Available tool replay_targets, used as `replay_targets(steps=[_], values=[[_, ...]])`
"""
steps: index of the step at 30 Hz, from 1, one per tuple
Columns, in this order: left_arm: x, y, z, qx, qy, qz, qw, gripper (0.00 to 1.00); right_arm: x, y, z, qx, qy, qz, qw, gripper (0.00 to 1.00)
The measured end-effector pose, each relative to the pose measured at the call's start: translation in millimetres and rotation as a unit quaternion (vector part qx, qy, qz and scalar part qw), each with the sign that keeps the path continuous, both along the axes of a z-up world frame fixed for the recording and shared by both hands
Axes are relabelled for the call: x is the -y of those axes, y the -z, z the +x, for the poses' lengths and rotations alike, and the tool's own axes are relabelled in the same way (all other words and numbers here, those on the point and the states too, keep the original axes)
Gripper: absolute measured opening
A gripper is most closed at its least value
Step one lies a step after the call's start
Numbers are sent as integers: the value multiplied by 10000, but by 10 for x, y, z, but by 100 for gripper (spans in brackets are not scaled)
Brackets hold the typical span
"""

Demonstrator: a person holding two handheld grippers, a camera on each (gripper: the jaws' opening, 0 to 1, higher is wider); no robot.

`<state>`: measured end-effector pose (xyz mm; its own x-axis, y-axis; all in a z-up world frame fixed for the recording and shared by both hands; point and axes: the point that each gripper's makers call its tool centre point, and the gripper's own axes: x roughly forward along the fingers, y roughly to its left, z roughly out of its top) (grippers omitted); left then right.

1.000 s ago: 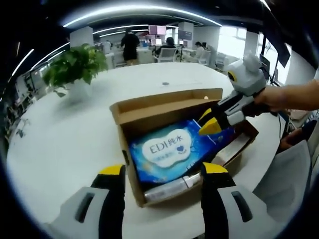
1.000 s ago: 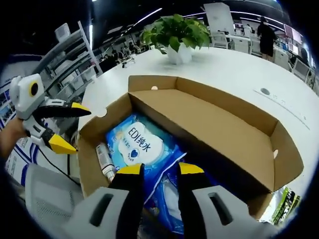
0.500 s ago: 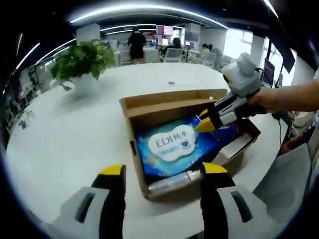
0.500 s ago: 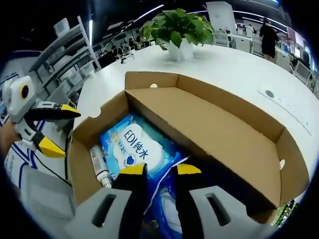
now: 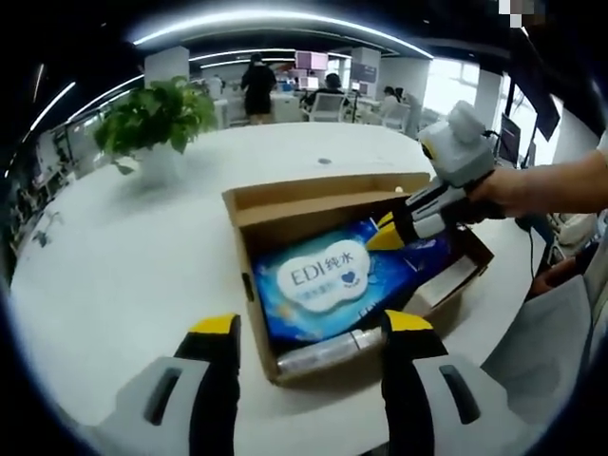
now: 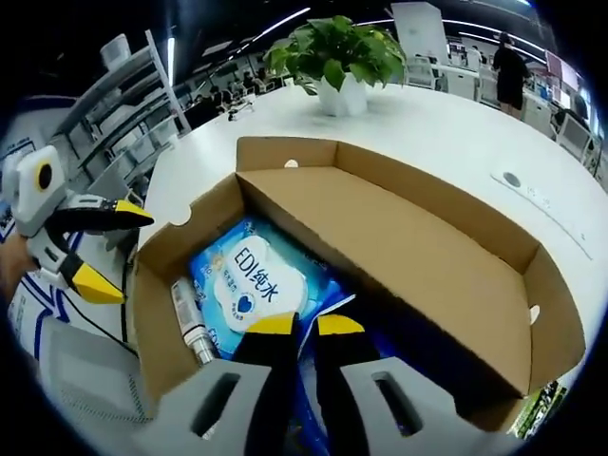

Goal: Operate the shoe box by opening the lid, removing the specified soft item, and placing it in the target area until the item is outside and the box remains undamaged.

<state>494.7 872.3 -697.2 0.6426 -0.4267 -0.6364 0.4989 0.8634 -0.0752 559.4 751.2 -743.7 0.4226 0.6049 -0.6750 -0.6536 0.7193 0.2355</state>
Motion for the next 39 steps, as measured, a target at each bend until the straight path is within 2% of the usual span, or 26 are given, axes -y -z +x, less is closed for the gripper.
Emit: replay_targets(steps=[6, 11, 25, 31, 32, 39], values=[[12, -8, 11, 24, 30, -10, 10000, 59, -6, -173, 1, 31, 102, 192, 9998, 0], [40, -12, 27, 27, 63, -22, 10000, 58, 52, -247, 3, 146, 125, 122, 9997, 0], [239, 86, 151, -133, 395, 157, 9990, 49, 432, -267, -92, 222, 291, -207, 9991, 0], [392, 191, 285, -356, 565, 199, 9976, 44, 564, -264, -110, 197, 397, -250, 9987, 0], [413, 242, 298, -484, 591, 202, 9969, 43, 586, -256, -114, 191, 423, -262, 9986, 0], [493, 468, 363, -878, 786, 384, 9923, 40, 715, -202, -132, 161, 511, -348, 9980, 0]])
